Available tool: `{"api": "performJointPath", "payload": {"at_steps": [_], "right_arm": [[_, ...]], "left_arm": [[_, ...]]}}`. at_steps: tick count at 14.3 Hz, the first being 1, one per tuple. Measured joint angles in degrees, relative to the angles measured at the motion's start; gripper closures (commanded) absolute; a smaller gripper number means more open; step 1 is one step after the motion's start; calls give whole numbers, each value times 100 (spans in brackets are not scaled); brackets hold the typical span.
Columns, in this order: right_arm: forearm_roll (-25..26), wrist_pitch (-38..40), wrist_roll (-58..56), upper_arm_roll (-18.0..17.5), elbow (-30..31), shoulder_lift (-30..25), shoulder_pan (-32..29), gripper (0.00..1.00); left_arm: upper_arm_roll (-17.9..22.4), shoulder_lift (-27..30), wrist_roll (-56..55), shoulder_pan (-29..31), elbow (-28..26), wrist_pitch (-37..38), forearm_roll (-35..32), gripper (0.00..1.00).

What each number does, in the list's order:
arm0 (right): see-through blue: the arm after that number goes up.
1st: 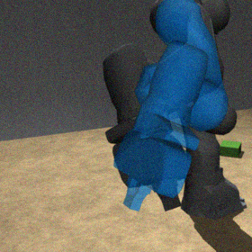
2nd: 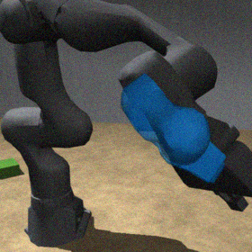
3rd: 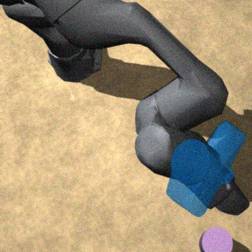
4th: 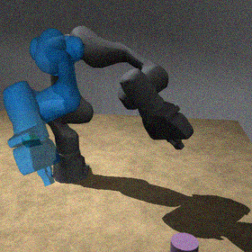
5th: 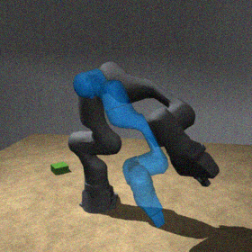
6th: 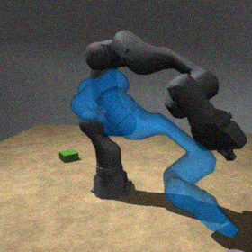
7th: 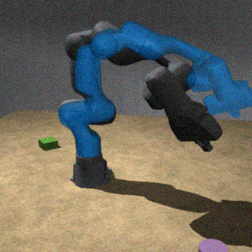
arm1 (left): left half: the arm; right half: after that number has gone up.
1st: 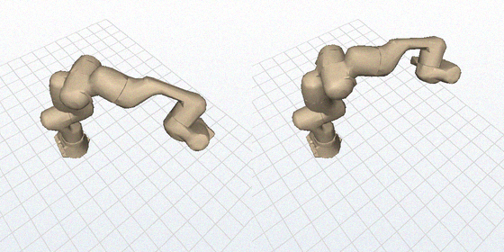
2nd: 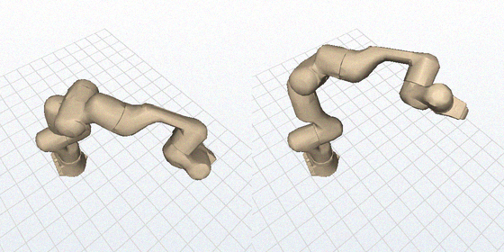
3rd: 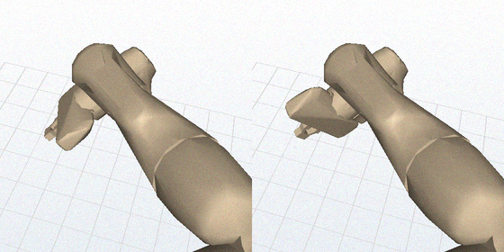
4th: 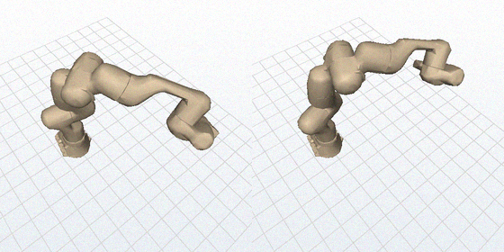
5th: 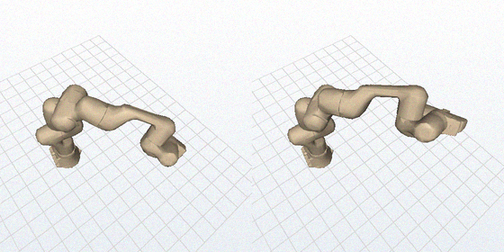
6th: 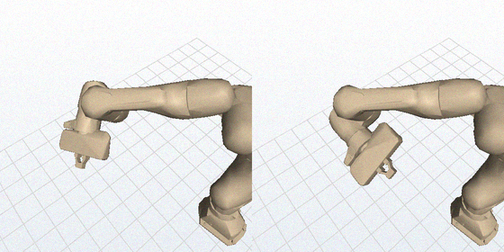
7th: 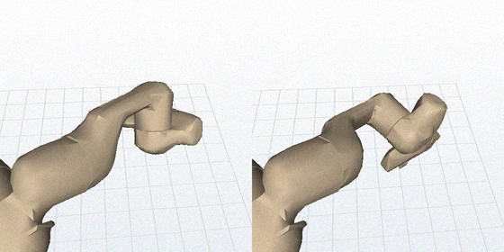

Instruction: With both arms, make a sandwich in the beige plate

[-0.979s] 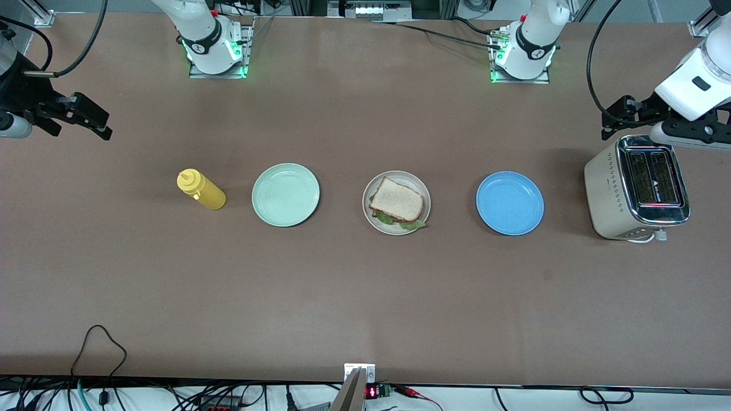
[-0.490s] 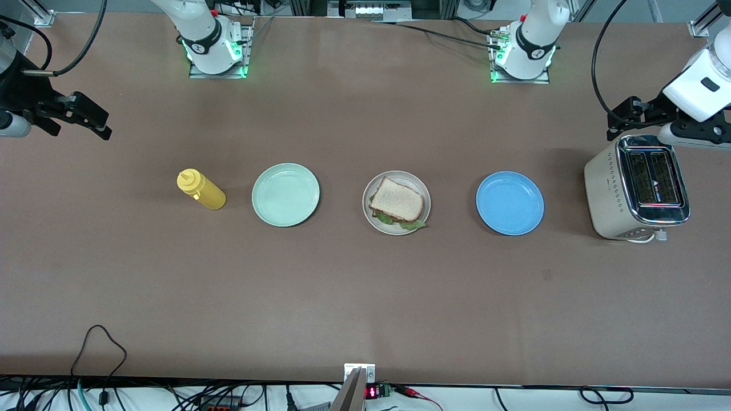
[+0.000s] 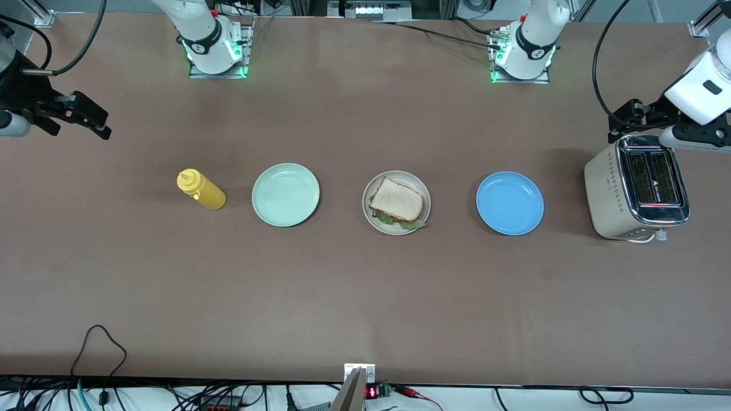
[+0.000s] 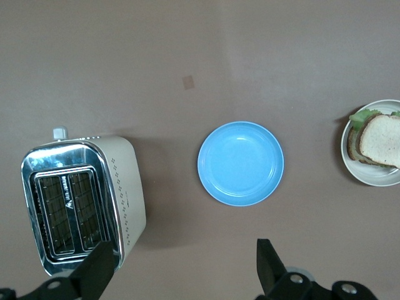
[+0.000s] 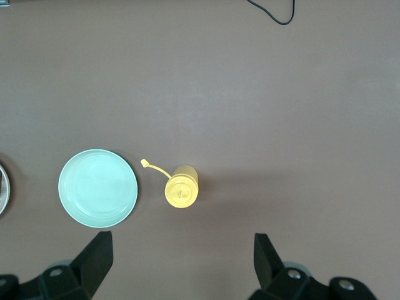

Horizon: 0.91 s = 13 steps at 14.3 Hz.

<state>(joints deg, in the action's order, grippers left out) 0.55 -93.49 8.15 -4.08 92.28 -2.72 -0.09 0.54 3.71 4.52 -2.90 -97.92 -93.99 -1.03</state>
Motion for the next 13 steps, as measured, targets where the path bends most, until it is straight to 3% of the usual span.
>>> {"api": "performJointPath", "payload": {"at_steps": [13], "right_arm": [[0, -3, 0, 3, -3, -23, -3, 0]], "left_arm": [[-24, -31, 0, -25, 34, 132, 0, 0]]}}
